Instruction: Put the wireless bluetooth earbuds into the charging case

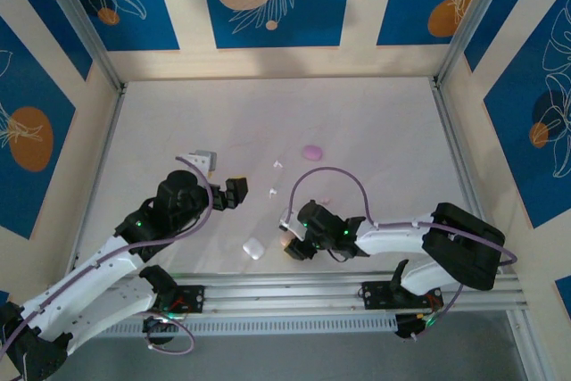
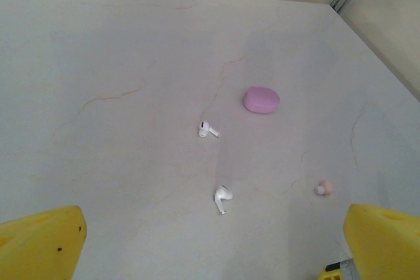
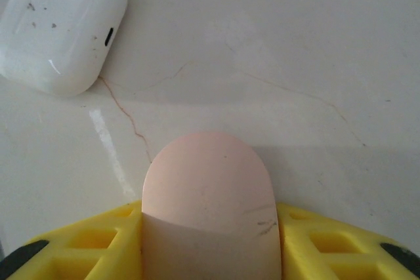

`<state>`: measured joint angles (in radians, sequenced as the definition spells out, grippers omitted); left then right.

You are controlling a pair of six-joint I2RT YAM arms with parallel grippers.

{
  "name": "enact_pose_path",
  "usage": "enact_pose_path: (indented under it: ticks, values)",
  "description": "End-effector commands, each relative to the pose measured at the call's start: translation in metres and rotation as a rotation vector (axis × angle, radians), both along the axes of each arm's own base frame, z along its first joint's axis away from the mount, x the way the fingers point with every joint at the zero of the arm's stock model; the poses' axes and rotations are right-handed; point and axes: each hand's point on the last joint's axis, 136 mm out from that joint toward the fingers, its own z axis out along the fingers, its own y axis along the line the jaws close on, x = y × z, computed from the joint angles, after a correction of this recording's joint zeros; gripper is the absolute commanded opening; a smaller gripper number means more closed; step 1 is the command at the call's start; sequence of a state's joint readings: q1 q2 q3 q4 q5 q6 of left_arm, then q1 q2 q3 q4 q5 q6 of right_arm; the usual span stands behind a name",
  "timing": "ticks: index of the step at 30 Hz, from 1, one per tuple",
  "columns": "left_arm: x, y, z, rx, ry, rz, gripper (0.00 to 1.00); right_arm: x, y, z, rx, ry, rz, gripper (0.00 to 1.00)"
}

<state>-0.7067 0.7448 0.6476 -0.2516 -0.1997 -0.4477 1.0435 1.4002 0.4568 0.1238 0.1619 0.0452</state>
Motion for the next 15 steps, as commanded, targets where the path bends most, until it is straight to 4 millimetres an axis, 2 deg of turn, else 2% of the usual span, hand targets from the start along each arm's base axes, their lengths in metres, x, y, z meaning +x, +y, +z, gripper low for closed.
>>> enact_pose_path:
  ticks: [1,12,15]
  values:
    - [0.002,0.0,0.001,-0.022,0.001,0.002,1.0,-0.014,-0.007,-0.015,-0.043,0.014,0.052,0.47]
    - [0.003,-0.002,0.0,-0.01,0.017,0.0,1.0,-0.019,-0.001,-0.023,-0.05,0.001,0.136,0.52]
    - [0.003,-0.002,0.0,-0.006,0.022,0.0,1.0,-0.018,-0.001,-0.025,-0.061,-0.002,0.133,0.49]
